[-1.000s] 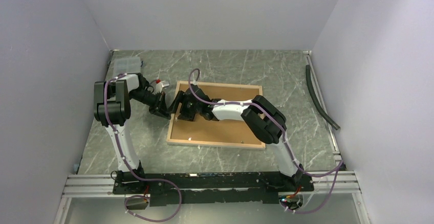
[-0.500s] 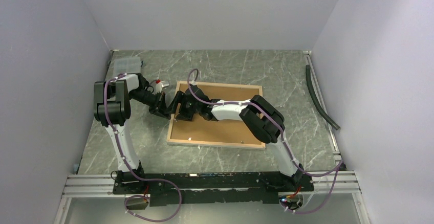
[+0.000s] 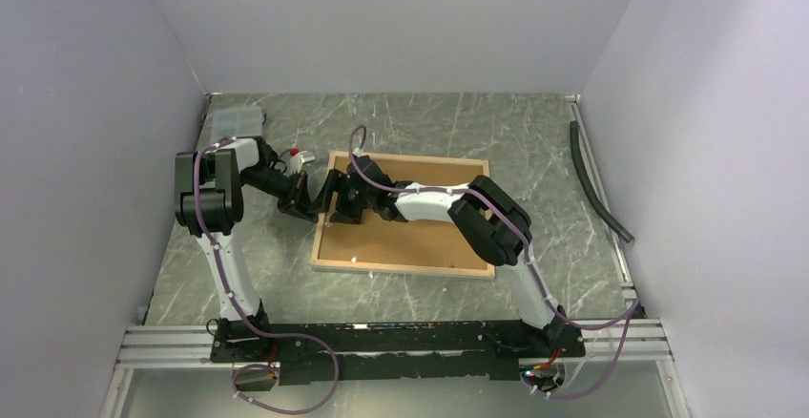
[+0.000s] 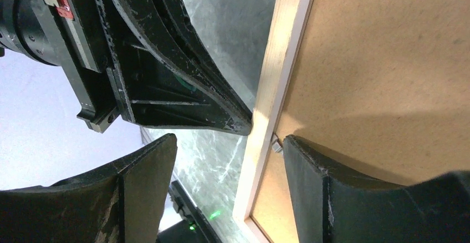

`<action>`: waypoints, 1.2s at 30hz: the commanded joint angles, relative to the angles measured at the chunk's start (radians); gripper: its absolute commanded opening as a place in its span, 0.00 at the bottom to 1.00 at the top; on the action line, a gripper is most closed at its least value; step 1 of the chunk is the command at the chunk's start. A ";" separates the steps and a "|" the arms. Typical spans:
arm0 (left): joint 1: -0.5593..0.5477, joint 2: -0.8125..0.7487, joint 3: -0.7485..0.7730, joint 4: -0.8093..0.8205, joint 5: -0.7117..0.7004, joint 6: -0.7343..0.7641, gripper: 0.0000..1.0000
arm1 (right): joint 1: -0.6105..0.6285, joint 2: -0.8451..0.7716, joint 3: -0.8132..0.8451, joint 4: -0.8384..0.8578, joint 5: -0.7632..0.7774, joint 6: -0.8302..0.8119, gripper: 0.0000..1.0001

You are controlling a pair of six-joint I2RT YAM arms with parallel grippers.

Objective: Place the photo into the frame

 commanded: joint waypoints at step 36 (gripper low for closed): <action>0.015 0.004 0.032 -0.004 0.012 0.033 0.03 | -0.001 0.086 0.129 -0.086 -0.204 -0.216 0.71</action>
